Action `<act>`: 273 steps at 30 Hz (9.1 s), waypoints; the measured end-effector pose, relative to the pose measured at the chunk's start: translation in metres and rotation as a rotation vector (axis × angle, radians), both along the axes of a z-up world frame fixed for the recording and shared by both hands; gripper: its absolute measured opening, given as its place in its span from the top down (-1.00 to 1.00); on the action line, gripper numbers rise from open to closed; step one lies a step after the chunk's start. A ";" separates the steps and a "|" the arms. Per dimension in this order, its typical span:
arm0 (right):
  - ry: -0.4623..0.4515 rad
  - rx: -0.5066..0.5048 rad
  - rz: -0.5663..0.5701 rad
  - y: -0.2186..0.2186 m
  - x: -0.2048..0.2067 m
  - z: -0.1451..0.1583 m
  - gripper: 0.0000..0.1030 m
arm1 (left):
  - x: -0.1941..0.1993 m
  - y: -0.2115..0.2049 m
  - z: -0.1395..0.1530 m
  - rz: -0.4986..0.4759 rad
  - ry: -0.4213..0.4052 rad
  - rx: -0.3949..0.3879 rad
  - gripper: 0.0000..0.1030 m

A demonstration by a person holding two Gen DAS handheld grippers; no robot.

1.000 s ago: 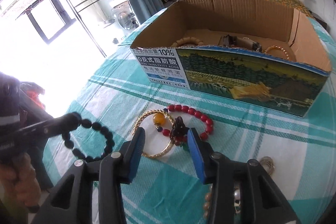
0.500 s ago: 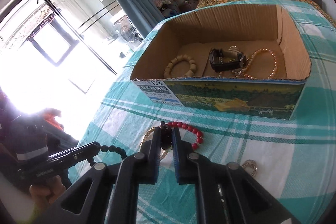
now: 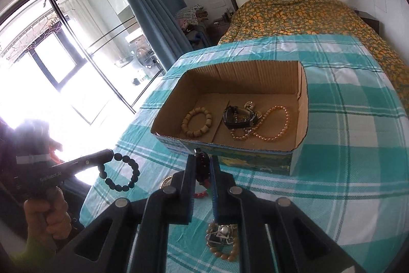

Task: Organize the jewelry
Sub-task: 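Carry both held pieces over the cardboard box and open both tools inside, then withdraw both tools from the box toward the gold bangle and keychain charm, then grasp the silver keychain charm with right tool and lift it off the wooden bracelet, then grasp the gold bangle with left tool while right tool holds the keychain charm, then carry the gold bangle and keychain charm into the box and open both tools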

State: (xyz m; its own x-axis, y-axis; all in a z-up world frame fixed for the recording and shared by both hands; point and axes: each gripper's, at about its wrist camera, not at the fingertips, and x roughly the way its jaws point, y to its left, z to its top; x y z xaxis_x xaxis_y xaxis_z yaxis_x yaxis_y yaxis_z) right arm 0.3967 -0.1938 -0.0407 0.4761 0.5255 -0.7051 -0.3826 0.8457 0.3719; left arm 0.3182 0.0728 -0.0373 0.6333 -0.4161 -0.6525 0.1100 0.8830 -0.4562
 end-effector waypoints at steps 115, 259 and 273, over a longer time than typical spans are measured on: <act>-0.014 -0.129 -0.060 0.023 -0.123 -0.119 0.07 | -0.022 -0.068 -0.150 -0.033 0.027 0.421 -0.52; -0.173 -0.092 -0.086 -0.054 -0.084 0.012 0.34 | -0.023 -0.028 -0.019 0.085 -0.057 0.378 0.93; -0.203 -0.061 -0.028 -0.018 -0.038 0.035 0.34 | 0.010 -0.031 0.019 0.016 -0.083 0.285 0.93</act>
